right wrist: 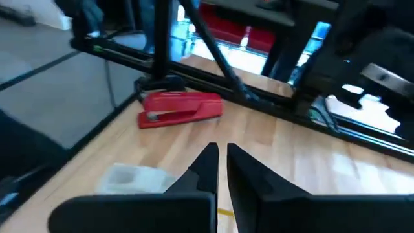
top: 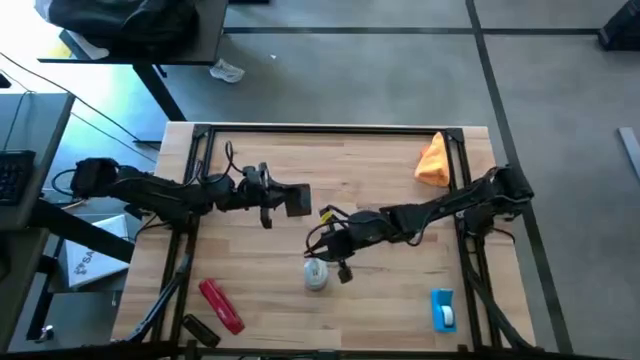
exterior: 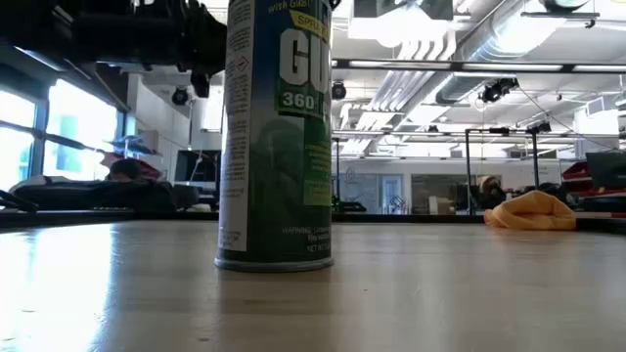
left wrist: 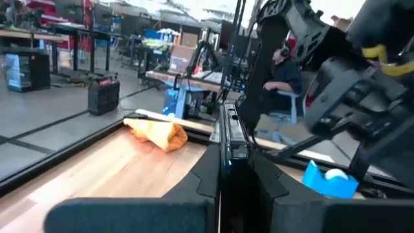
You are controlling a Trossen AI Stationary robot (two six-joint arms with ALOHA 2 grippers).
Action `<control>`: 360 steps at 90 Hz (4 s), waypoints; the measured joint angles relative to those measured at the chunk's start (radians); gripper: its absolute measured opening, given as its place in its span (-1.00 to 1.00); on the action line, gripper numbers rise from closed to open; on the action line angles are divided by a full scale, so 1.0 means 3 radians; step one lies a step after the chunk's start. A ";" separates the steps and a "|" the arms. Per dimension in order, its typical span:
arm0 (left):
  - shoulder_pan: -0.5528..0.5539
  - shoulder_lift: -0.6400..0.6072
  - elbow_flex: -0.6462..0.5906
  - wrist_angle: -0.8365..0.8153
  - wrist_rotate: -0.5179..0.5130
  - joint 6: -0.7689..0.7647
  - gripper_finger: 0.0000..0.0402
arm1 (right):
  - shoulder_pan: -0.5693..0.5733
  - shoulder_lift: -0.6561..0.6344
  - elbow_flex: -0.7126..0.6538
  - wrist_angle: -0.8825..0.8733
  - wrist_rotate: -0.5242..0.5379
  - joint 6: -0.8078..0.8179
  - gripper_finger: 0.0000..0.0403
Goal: Apply microfiber cloth
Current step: Spray the front and back of the cellphone using a spray bottle
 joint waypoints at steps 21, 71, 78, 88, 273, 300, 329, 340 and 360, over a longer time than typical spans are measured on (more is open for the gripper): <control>0.0032 0.0213 0.0000 0.0356 -0.0002 0.0001 -0.93 | 0.0031 -0.0001 -0.0004 -0.0024 -0.0014 0.0008 -1.00; 0.0061 0.0378 0.0001 0.0677 0.0014 0.0004 -0.93 | 0.0065 0.0000 -0.0001 -0.0114 -0.0016 0.0057 -1.00; 0.0061 0.0378 0.0001 0.0696 0.0016 0.0004 -0.93 | 0.0080 0.0002 0.0001 -0.0066 -0.0006 0.0046 -1.00; 0.0061 0.0378 0.0001 0.0698 0.0016 0.0005 -0.93 | 0.0101 0.0005 0.0048 -0.0056 0.0018 0.0008 -1.00; 0.0060 0.0376 0.0004 0.0699 0.0061 0.0006 -0.93 | 0.0009 -0.0110 0.0051 -0.0439 -0.0097 -0.0055 -1.00; 0.0060 0.0376 0.0004 0.0698 0.0060 0.0008 -0.93 | -0.0012 -0.0067 0.0051 -0.0441 -0.0197 0.0033 -1.00; 0.0060 0.0376 0.0004 0.0697 0.0059 0.0008 -0.93 | -0.0043 -0.0111 0.0071 -0.0286 -0.0253 -0.0106 -1.00; 0.0060 0.0376 0.0004 0.0696 0.0061 0.0007 -0.93 | -0.0154 -0.0048 0.0123 -0.0330 -0.0489 -0.0075 -1.00; 0.0060 0.0376 0.0004 0.0697 0.0057 0.0008 -0.93 | -0.0258 -0.0018 0.0138 -0.0433 -0.0814 -0.0068 -1.00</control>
